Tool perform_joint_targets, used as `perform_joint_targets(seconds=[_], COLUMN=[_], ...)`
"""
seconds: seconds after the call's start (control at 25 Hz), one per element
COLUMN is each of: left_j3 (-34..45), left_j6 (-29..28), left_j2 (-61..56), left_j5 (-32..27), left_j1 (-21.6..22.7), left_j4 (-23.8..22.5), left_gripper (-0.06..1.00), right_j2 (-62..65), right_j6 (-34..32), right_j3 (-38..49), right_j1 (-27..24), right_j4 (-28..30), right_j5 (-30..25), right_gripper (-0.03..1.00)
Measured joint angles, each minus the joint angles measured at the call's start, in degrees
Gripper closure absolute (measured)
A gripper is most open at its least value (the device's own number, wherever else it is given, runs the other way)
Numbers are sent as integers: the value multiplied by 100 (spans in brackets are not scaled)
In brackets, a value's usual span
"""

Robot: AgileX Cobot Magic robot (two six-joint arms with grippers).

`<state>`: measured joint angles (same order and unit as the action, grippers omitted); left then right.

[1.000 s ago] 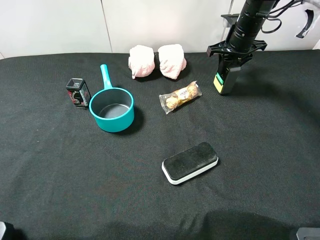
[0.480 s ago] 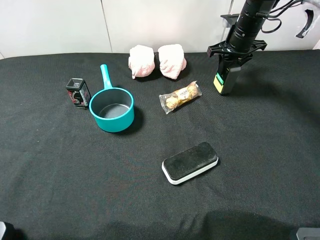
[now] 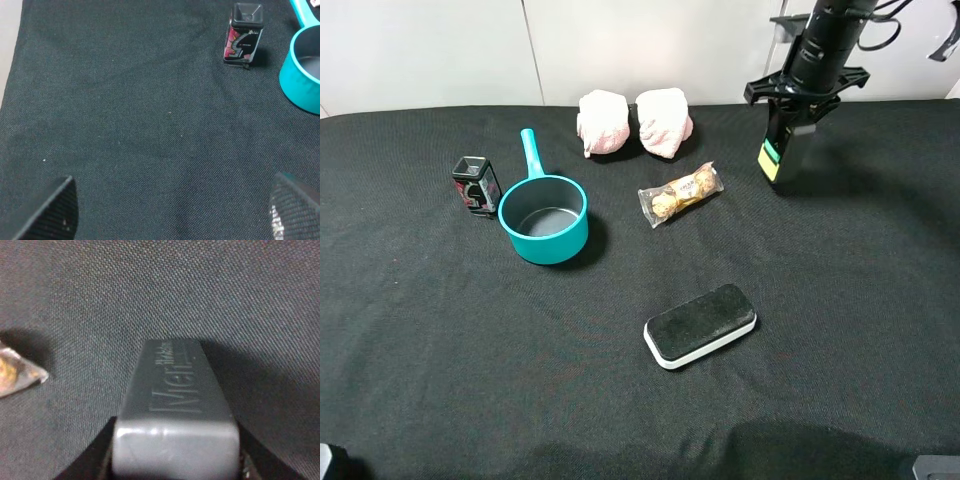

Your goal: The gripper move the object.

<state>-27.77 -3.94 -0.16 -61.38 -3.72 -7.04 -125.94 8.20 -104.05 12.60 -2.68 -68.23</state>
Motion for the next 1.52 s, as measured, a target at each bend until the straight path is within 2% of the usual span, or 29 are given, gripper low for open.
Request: perform_joint_targets(seconds=[0.16, 0.64, 1.04, 1.52], left_j3=[0, 0, 0, 0], left_j6=[0, 0, 0, 0], left_j2=[0, 0, 0, 0], left_j5=[0, 0, 0, 0], left_j1=[0, 0, 0, 0], left_j4=[0, 0, 0, 0], left_gripper=[18, 18, 18, 18], right_j2=[157, 846, 1119, 1119], right_j6=[6, 6, 36, 52], right_j3=[-120, -164, -164, -164], right_j1=[0, 0, 0, 688], right_j4=[23, 219, 161, 170], right_j5=[-152, -155, -176, -203], right_gripper=[68, 68, 68, 68])
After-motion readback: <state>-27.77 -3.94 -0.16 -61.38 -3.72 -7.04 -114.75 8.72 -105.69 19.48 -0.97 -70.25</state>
